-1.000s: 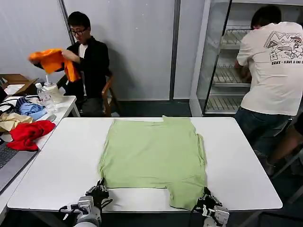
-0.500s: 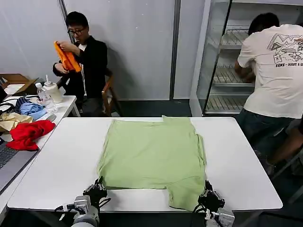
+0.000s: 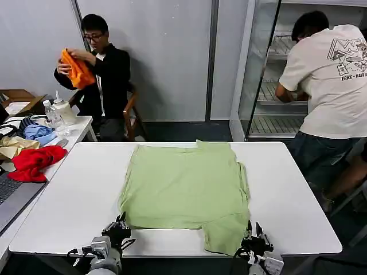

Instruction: Fold and organize the clothes.

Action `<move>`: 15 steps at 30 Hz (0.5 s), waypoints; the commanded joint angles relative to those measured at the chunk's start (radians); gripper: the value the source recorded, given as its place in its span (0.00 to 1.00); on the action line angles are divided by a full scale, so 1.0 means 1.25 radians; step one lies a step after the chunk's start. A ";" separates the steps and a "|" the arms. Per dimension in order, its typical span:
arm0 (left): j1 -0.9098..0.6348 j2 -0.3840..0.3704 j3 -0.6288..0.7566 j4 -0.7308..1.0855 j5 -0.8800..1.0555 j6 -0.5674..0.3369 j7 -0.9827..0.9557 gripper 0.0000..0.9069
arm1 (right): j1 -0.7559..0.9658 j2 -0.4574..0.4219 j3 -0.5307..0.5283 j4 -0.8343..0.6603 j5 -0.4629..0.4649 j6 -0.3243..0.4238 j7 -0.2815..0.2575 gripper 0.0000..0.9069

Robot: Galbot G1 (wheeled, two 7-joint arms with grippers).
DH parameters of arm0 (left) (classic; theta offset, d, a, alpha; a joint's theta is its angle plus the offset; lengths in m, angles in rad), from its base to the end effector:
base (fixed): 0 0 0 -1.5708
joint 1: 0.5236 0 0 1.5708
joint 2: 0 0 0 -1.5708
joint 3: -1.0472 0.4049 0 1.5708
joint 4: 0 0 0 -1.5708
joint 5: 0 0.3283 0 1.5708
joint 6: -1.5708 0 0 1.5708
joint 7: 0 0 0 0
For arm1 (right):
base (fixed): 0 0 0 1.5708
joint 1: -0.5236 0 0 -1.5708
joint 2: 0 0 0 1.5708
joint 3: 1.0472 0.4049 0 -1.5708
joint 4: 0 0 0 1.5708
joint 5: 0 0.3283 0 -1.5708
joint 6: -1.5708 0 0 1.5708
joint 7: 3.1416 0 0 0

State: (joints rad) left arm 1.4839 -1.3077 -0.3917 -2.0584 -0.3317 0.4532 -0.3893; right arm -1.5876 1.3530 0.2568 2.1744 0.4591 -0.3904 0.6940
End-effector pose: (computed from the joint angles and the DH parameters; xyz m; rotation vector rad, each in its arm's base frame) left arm 0.1538 0.0285 -0.3503 0.1564 -2.6721 0.0097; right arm 0.1059 0.0224 -0.3303 -0.3445 -2.5946 -0.2389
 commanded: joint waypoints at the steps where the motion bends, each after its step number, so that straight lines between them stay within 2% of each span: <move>1: -0.004 0.001 0.000 0.007 0.000 -0.001 0.001 0.02 | 0.004 0.005 -0.002 -0.026 0.053 -0.007 0.027 1.00; 5: -0.008 0.002 0.000 0.009 0.000 0.000 0.001 0.02 | 0.000 0.009 -0.015 -0.020 0.055 -0.017 0.029 0.98; 6: -0.009 0.002 0.001 0.010 0.000 0.000 0.001 0.02 | 0.000 0.009 -0.020 -0.023 0.054 -0.016 0.030 0.84; 8: -0.011 0.002 0.002 0.012 0.000 0.000 0.001 0.02 | 0.003 0.010 -0.026 -0.042 0.050 -0.013 0.027 0.29; 9: -0.012 0.001 0.003 0.013 0.000 0.000 0.001 0.02 | 0.006 0.011 -0.030 -0.050 0.052 -0.013 0.027 0.12; 10: -0.013 0.001 0.003 0.014 0.000 0.000 0.001 0.02 | 0.007 0.012 -0.036 -0.059 0.052 -0.012 0.025 0.00; 15: -0.015 0.000 0.005 0.020 0.000 -0.002 0.001 0.02 | 0.019 0.021 -0.070 -0.094 0.039 -0.013 0.015 0.00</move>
State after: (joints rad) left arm 1.4663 -1.3079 -0.3865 -2.0384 -0.3317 0.4531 -0.3885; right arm -1.5644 1.3769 0.2013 2.1083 0.4885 -0.3959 0.7071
